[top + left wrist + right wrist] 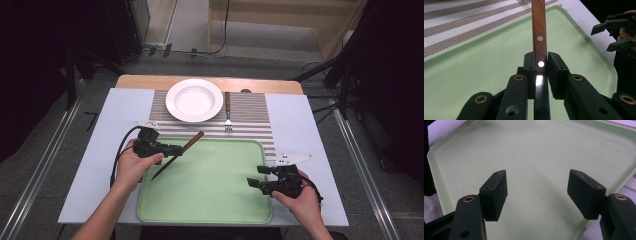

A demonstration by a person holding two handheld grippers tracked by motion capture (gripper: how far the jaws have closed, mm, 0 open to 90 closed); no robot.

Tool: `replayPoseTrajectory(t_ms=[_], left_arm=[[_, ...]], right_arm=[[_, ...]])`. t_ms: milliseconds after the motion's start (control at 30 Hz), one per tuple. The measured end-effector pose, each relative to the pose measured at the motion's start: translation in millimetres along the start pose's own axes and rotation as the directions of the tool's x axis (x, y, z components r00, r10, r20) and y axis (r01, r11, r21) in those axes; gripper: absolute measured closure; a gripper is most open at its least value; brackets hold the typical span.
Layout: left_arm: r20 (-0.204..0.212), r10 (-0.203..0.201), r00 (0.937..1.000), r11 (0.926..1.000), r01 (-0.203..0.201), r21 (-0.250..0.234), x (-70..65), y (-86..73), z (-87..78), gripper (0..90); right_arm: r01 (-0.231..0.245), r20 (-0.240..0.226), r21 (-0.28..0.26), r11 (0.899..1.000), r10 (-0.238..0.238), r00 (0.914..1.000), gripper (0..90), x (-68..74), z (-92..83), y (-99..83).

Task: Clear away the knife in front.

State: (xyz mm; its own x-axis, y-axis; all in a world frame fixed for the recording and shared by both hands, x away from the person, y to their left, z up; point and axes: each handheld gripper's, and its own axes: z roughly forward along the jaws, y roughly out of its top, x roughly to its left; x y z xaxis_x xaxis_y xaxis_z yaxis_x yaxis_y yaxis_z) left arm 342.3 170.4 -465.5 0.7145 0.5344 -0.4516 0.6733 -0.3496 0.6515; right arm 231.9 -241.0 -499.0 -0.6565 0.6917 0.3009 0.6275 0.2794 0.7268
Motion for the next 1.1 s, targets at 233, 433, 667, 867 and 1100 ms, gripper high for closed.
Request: replayPoseTrajectory(t_ms=[233,433,667,867,1100], left_arm=[[-0.045,-0.004,0.9990,1.0000,0.005,0.007,-4.3,-11.3,-2.1,77.4],[-0.076,-0.006,0.9971,0.9999,0.006,-0.010,-7.4,-22.0,-1.9,77.4],[-0.096,-0.002,0.9954,0.9998,0.000,-0.020,-11.0,-31.7,-1.1,77.4],[-0.112,-0.012,0.9936,0.9999,0.013,0.004,-10.4,-40.6,3.3,77.4],[-0.180,0.022,0.9834,0.9996,-0.019,0.019,-10.0,-44.0,7.1,77.4]], right_arm=[[0.005,0.003,0.004,1.000,-0.005,1.0000,31.6,1.0,1.5,-0.3],[0.008,0.002,0.007,1.000,-0.008,1.0000,31.6,2.0,1.9,-0.7],[0.011,0.001,0.010,1.000,-0.011,0.9999,31.6,1.8,2.7,-1.2],[0.015,-0.007,0.017,1.000,-0.015,0.9999,31.6,3.7,4.0,-0.6],[0.019,-0.011,0.024,1.000,-0.019,0.9998,31.6,4.5,5.9,-0.4]])
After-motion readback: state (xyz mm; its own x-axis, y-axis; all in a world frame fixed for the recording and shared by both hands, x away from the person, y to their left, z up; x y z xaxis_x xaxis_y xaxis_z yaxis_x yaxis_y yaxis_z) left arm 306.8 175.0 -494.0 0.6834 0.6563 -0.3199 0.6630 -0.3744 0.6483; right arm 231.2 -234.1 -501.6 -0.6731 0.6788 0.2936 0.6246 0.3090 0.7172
